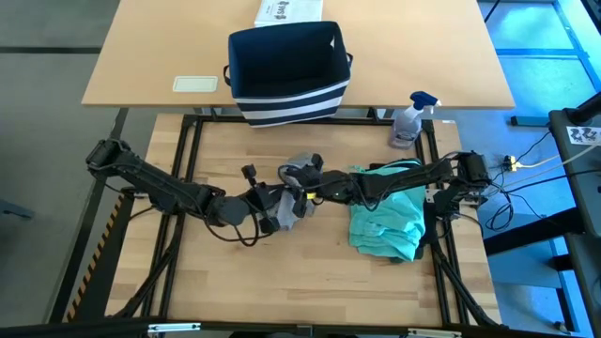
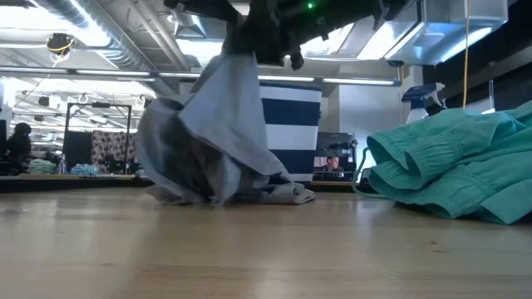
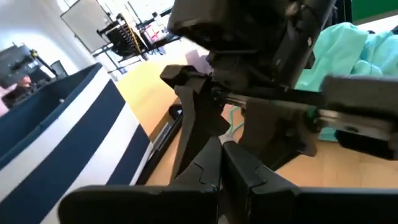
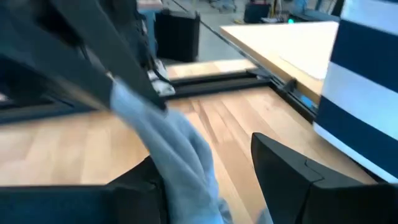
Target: Fold Laundry from Bin
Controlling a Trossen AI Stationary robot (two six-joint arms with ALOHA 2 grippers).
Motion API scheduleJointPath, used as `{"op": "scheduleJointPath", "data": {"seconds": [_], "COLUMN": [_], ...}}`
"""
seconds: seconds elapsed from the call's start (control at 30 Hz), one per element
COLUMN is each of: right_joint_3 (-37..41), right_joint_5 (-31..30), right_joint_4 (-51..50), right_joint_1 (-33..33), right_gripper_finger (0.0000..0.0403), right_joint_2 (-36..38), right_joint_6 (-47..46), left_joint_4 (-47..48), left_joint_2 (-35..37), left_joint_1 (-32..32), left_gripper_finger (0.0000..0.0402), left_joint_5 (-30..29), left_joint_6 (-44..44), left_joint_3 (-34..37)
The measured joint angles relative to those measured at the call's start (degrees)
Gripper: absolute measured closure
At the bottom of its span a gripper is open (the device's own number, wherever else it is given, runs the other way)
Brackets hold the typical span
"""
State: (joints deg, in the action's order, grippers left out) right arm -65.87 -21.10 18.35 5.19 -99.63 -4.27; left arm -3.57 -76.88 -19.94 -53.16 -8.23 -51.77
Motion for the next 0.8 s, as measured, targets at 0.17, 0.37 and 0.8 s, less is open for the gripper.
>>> {"op": "scheduleJointPath", "data": {"seconds": [0.17,0.37,0.8], "right_joint_3": [0.0,0.0,0.0], "right_joint_5": [-1.5,-3.6,-12.4], "right_joint_4": [-5.2,-9.8,-24.4], "right_joint_1": [0.0,0.0,0.1], "right_gripper_finger": [0.0221,0.0221,0.0221], "right_joint_2": [0.0,1.4,7.7], "right_joint_6": [0.0,0.0,-1.5], "left_joint_4": [0.4,2.1,4.4], "left_joint_2": [0.0,0.0,0.0], "left_joint_1": [-1.1,-2.3,-3.0], "left_gripper_finger": [0.0401,0.0401,0.0401], "left_joint_5": [-4.2,-7.6,-10.3], "left_joint_6": [-1.9,-4.0,-4.1], "left_joint_3": [0.0,0.0,0.0]}}
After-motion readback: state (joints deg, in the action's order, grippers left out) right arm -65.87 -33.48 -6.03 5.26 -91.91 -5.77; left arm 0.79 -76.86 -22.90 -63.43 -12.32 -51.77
